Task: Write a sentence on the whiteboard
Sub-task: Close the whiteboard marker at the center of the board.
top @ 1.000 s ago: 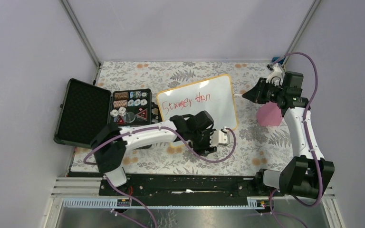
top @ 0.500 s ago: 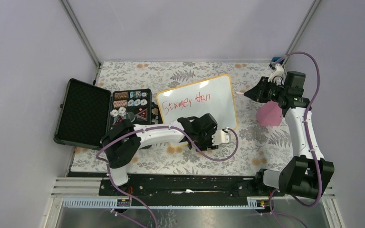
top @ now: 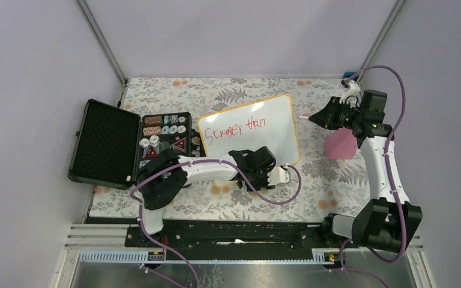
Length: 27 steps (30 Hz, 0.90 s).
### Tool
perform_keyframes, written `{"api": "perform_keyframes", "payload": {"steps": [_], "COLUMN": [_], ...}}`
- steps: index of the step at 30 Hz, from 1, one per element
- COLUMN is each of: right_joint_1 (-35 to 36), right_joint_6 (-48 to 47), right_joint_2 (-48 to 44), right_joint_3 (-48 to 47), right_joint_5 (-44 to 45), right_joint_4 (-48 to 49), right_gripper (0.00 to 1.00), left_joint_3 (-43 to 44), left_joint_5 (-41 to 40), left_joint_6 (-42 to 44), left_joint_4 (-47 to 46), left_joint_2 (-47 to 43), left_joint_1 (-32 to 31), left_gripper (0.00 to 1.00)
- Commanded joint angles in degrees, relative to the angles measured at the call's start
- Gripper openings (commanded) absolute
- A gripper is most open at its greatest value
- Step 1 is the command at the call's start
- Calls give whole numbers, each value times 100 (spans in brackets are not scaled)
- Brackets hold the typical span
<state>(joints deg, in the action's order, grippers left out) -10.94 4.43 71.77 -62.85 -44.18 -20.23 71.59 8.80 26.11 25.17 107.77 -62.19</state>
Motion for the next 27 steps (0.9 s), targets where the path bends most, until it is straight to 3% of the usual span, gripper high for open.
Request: {"api": "perform_keyframes", "payload": {"steps": [1, 12, 21, 27], "right_joint_1": [-31, -31, -31, -31], "right_joint_6": [14, -10, 15, 52], "right_joint_2": [-153, -162, -118, -96], "right_joint_3": [-176, -157, -144, -127], "right_joint_5": [-38, -53, -235, -439], "right_joint_4": [146, 139, 148, 158], "right_gripper": [0, 0, 0, 0], "left_joint_3": [-33, -212, -376, -347], "left_joint_5": [18, 266, 414, 438], "left_joint_6": [67, 72, -220, -305], "left_joint_4": [-106, 137, 67, 101], "left_joint_2": [112, -67, -549, -916], "left_joint_1": [5, -52, -65, 3], "left_gripper": [38, 29, 3, 0]}}
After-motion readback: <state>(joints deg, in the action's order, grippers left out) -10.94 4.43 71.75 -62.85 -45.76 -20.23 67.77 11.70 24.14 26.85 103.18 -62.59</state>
